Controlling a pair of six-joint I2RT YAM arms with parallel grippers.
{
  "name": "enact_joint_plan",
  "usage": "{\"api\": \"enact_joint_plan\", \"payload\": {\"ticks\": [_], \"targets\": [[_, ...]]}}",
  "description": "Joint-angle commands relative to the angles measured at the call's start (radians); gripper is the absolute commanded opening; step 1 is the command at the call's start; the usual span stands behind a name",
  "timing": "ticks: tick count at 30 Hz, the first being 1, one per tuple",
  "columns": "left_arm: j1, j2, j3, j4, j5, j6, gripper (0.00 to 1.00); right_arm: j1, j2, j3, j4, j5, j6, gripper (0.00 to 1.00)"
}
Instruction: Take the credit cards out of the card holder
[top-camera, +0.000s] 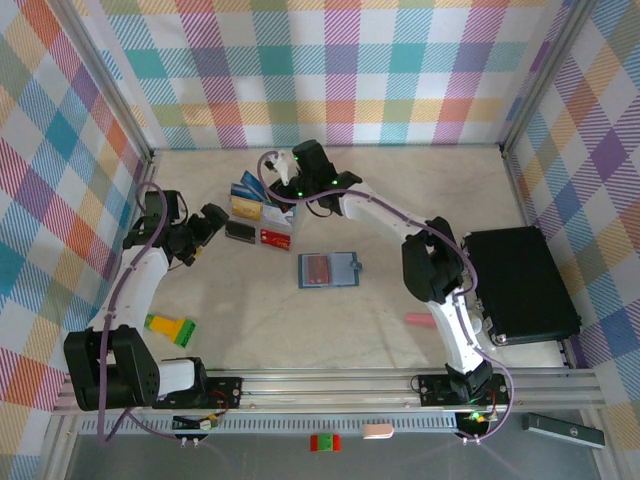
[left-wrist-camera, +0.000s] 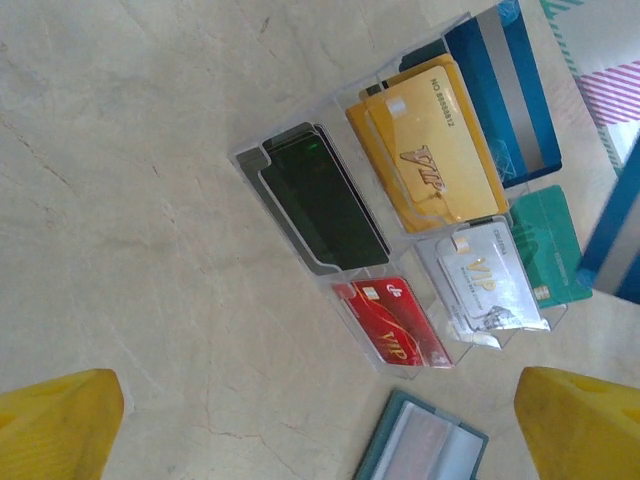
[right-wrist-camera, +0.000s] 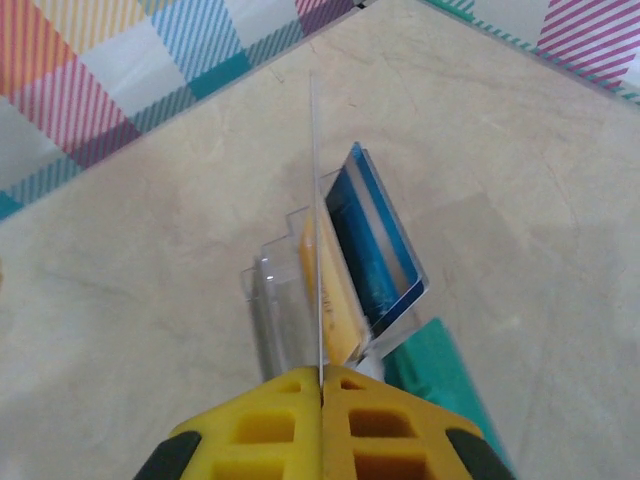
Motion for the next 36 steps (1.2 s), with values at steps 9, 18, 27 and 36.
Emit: {"api": "enact_joint_plan", "payload": {"ticks": [9, 18, 27, 36], "targets": [[0.032, 0.042, 0.018, 0.039, 0.115, 0.014, 1.0, 0.001, 0.129, 0.147, 0.011, -0.006, -0.129, 0.0], [0.032, 0.067, 0.027, 0.033, 0.123, 0.023, 1.0, 0.002, 0.184, 0.216, 0.01, -0.046, -0.157, 0.0], [0.033, 0.082, 0.032, 0.019, 0.116, 0.042, 1.0, 0.0, 0.247, 0.292, -0.02, -0.024, -0.221, 0.0], [0.037, 0.085, 0.032, 0.014, 0.107, 0.054, 1.0, 0.0, 0.255, 0.3, -0.037, -0.009, -0.264, 0.06]]}}
